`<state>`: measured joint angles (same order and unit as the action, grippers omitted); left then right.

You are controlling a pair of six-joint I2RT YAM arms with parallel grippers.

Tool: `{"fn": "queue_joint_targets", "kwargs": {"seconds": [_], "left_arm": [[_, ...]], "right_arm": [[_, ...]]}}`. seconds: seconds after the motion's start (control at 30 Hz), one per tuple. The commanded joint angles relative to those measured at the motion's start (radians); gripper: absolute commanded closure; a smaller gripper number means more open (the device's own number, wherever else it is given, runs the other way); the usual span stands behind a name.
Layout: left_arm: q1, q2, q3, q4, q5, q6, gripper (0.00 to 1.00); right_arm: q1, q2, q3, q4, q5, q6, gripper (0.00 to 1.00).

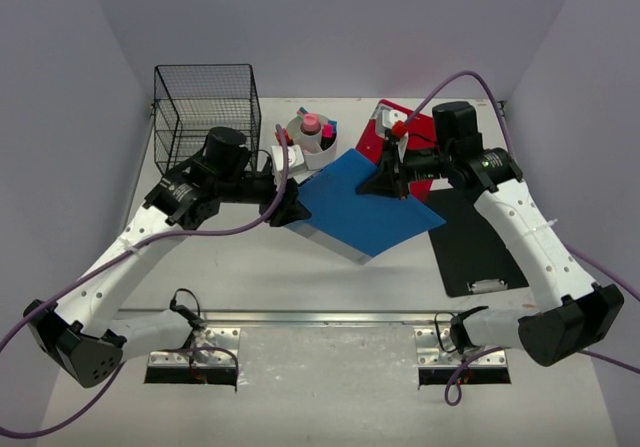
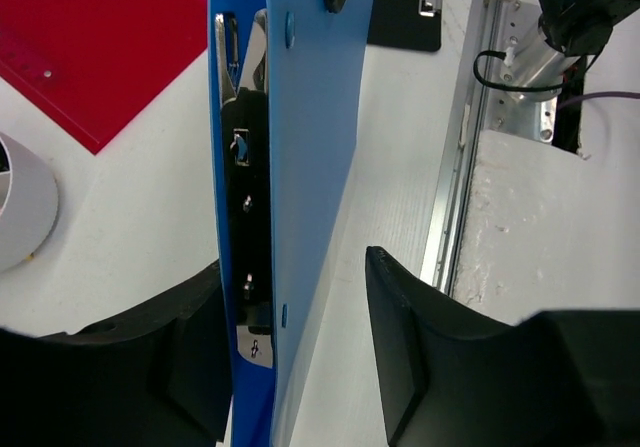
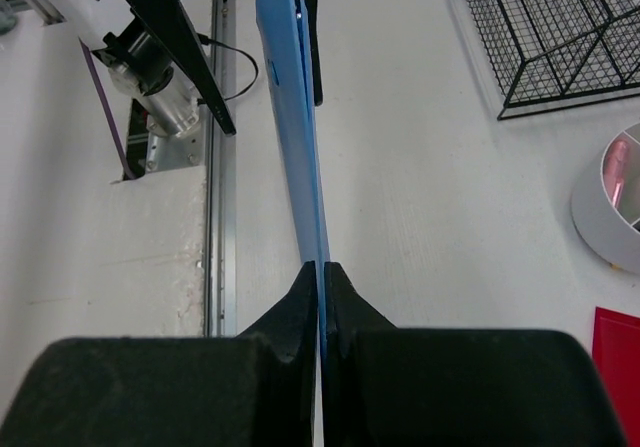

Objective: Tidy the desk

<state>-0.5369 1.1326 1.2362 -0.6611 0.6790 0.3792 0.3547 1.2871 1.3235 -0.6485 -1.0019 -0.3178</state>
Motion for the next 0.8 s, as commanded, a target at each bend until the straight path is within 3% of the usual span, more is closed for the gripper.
{"fn": "queue_joint_targets", "kwargs": {"seconds": [0.0, 0.13, 0.3, 0.37, 0.43, 0.47, 0.5, 0.53, 0.63, 0.77], "left_arm": [[0.003, 0.027, 0.038, 0.081, 0.078, -0.048, 0.54], [0.002, 0.052, 0.044, 0.108, 0.088, -0.078, 0.62], [0.003, 0.067, 0.052, 0.117, 0.099, -0.092, 0.85], [0.005, 0.072, 0.068, 0.088, 0.09, -0.079, 0.99], [0.005, 0.082, 0.105, 0.046, 0.079, -0.057, 1.0], [0.006, 0.09, 0.136, 0.004, 0.065, -0.037, 1.0], [0.005, 0.094, 0.159, -0.035, 0.049, -0.023, 1.0], [0.006, 0.098, 0.179, -0.078, 0.03, -0.006, 1.0], [0.008, 0.086, 0.241, -0.162, -0.018, 0.058, 1.0], [0.008, 0.081, 0.356, -0.289, -0.139, 0.139, 1.0]], "right_arm": [[-0.006, -0.035, -0.012, 0.109, -0.057, 0.037, 1.0], [-0.006, -0.044, -0.028, 0.133, -0.075, 0.05, 1.0], [-0.006, -0.054, -0.044, 0.159, -0.083, 0.06, 1.0], [-0.006, -0.057, -0.052, 0.176, -0.082, 0.075, 1.0], [-0.006, -0.056, -0.055, 0.186, -0.069, 0.089, 0.96], [-0.006, -0.055, -0.055, 0.187, -0.057, 0.093, 0.86], [-0.006, -0.055, -0.055, 0.187, -0.048, 0.097, 0.66], [-0.006, -0.056, -0.055, 0.187, -0.04, 0.101, 0.4], [-0.006, -0.06, -0.053, 0.185, 0.007, 0.114, 0.02], [-0.011, -0.072, -0.048, 0.184, 0.058, 0.109, 0.01]]}}
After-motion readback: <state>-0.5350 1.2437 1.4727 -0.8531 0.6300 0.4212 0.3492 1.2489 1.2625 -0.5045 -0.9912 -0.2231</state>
